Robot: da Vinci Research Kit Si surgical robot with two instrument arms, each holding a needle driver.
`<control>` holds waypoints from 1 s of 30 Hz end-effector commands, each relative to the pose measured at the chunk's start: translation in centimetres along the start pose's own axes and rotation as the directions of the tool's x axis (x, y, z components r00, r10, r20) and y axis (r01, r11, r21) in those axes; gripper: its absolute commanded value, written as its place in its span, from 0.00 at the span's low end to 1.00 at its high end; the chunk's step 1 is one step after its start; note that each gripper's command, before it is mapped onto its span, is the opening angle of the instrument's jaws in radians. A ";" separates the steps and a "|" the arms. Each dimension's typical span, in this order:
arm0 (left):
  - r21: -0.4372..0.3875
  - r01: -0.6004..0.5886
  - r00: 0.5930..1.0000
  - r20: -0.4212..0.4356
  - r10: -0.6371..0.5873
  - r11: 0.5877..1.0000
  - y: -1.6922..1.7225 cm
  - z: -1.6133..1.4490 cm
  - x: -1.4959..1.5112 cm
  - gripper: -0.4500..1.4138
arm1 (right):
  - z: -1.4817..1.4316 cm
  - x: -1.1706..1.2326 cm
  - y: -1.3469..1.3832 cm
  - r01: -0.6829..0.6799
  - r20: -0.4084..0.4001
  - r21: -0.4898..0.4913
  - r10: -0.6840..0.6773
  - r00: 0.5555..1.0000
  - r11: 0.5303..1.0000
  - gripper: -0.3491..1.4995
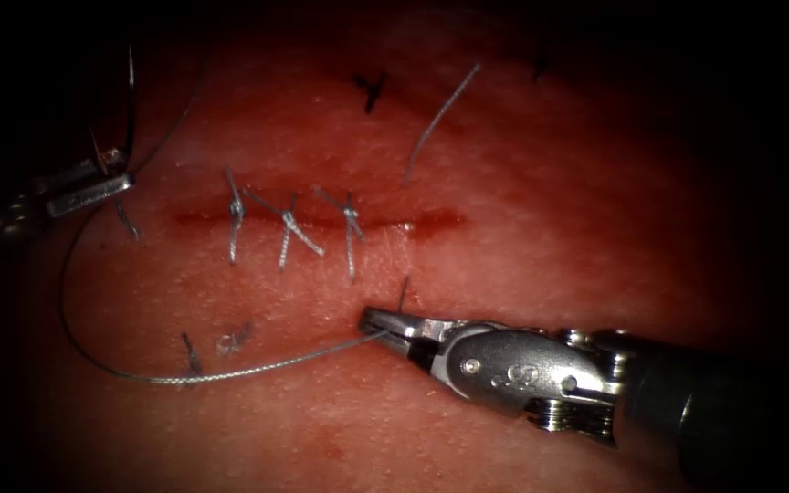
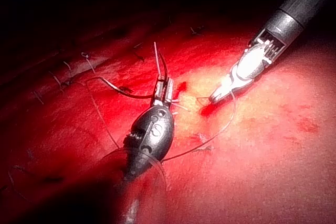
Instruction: Wound Closure
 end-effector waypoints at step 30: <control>-0.009 0.005 1.000 -0.001 -0.005 1.000 0.04 0.14 -0.08 0.00 | -0.02 -0.74 1.45 -0.837 -0.141 -0.018 0.828 0.543 0.547 0.75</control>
